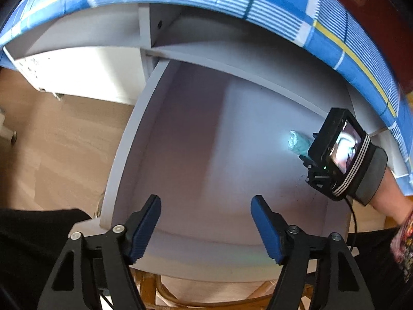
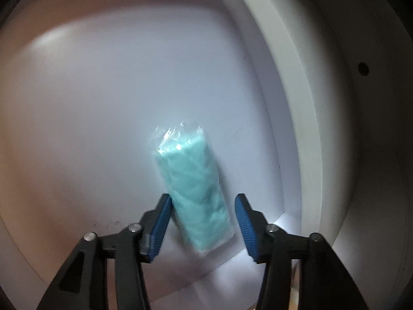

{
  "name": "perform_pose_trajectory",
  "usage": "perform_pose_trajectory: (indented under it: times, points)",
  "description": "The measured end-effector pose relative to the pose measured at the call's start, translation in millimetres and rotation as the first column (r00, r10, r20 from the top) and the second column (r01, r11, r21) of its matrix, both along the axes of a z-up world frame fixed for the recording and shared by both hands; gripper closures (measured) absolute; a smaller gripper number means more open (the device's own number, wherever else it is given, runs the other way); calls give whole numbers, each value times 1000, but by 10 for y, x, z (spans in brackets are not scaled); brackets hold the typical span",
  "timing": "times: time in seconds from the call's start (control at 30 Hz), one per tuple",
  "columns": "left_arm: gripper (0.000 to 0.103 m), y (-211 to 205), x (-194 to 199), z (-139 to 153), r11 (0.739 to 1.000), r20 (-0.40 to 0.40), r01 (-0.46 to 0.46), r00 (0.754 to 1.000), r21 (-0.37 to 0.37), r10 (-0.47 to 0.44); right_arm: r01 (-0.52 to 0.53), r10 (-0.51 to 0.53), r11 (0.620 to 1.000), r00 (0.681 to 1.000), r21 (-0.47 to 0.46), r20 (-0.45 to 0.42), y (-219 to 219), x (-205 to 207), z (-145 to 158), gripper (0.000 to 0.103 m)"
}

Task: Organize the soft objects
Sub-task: 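Grasp the mint-green plastic-wrapped bundle with the right gripper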

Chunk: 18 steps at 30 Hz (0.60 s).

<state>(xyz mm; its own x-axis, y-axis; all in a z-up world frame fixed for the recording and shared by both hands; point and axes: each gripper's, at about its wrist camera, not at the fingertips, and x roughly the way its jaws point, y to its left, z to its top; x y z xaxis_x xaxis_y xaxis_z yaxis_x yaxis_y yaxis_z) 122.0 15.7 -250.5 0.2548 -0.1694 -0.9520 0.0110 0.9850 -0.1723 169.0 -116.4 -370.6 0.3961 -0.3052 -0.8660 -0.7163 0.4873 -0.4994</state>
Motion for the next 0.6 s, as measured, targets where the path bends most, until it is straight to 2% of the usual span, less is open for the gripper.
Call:
perform_pose_trajectory:
  times: [0.1, 0.13, 0.23, 0.27, 0.4, 0.6]
  points:
    - [29, 3, -35, -27, 1000, 4, 1, 1000, 16, -1, 93, -88, 992, 994, 80, -67, -40, 124, 61, 58]
    - [29, 6, -28, -37, 1000, 3, -2, 1000, 25, 2, 106, -99, 991, 992, 85, -78, -38, 150, 75, 63]
    - [28, 31, -21, -53, 999, 3, -13, 1000, 36, 13, 117, -111, 991, 990, 66, -90, -40, 211, 76, 68]
    - [28, 35, 1, -67, 999, 4, -16, 1000, 38, 15, 127, -121, 990, 988, 64, -96, 146, 157, 108, 68]
    - [27, 46, 2, -47, 998, 27, -23, 999, 60, 21, 168, -159, 983, 980, 69, -117, 234, 267, 158, 72]
    - [26, 42, 39, -48, 998, 40, -27, 999, 62, 24, 303, -276, 941, 944, 151, -180, 268, 262, 308, 74]
